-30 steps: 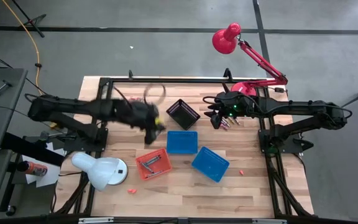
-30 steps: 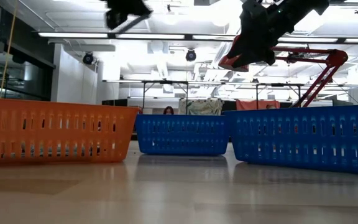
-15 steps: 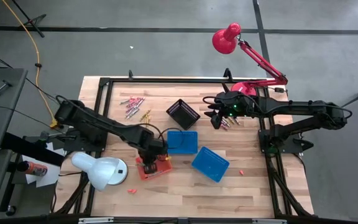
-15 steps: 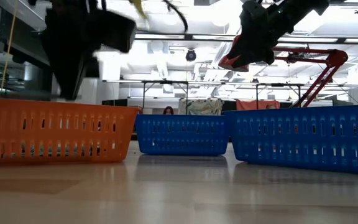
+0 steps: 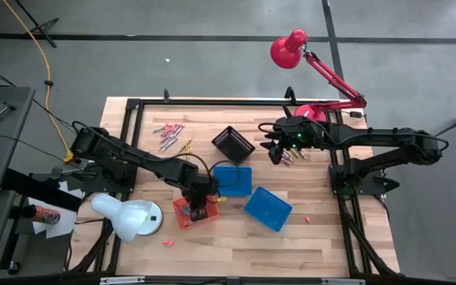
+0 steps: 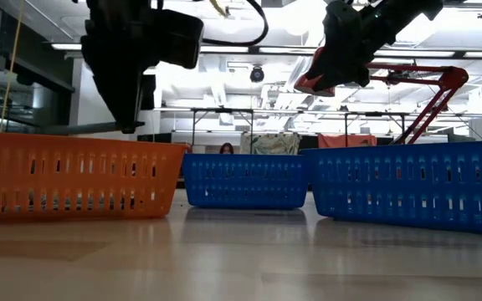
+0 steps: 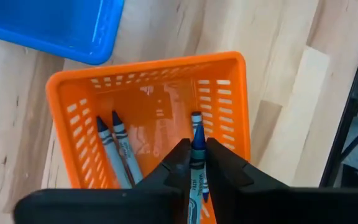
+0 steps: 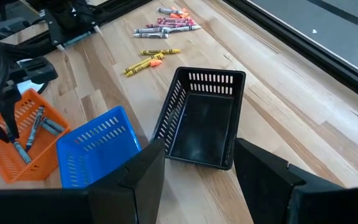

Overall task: Sort crayons
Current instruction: Put the blue/green crayon into the orange bin, then put the yellow crayon into the right blue bin

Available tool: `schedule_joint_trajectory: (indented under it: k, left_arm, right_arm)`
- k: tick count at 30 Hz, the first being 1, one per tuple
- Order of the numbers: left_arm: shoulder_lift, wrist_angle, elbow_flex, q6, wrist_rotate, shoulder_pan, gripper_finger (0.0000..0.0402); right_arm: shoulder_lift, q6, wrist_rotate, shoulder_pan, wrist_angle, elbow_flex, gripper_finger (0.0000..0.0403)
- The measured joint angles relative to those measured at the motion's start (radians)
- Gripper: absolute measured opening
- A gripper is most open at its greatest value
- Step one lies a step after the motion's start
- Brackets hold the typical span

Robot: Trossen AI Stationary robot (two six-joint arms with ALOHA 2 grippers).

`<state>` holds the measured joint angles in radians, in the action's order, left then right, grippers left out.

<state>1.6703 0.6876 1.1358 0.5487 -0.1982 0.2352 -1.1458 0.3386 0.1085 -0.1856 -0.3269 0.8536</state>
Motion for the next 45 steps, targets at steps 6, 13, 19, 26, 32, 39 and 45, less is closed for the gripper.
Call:
schedule_joint_trajectory:
  k: [6,13,19,26,32,39,45]
  left_arm:
    - [-0.010,0.008,0.000,-0.006,-0.004,0.000,0.0092]
    - [-0.165,0.091,0.015,-0.045,0.036,-0.074,0.0140]
    - [-0.431,0.012,0.001,-0.081,0.322,-0.193,0.0143]
    - [-0.721,-0.458,-0.239,-0.185,0.338,-0.343,0.0138]
    - [-0.854,-0.875,-0.517,-0.135,0.251,-0.388,0.0138]
    - [-0.884,-1.112,-0.655,-0.053,0.234,-0.365,0.0138]
    - [-0.883,-1.109,-0.662,-0.056,0.233,-0.327,0.0138]
  right_arm:
    - [0.000,0.000,0.000,0.000,-0.005,0.000,0.0185]
    - [0.000,-0.005,0.000,0.000,0.001,0.000,0.0185]
    - [0.000,-0.006,0.000,0.000,0.078,0.000,0.0185]
    - [0.000,0.037,-0.036,0.000,0.214,0.000,0.0185]
    - [0.000,0.080,-0.040,0.005,0.257,0.000,0.0185]
    - [0.000,0.072,-0.007,0.005,0.250,0.000,0.0185]
    - [0.000,0.156,-0.004,0.005,0.244,0.000,0.0185]
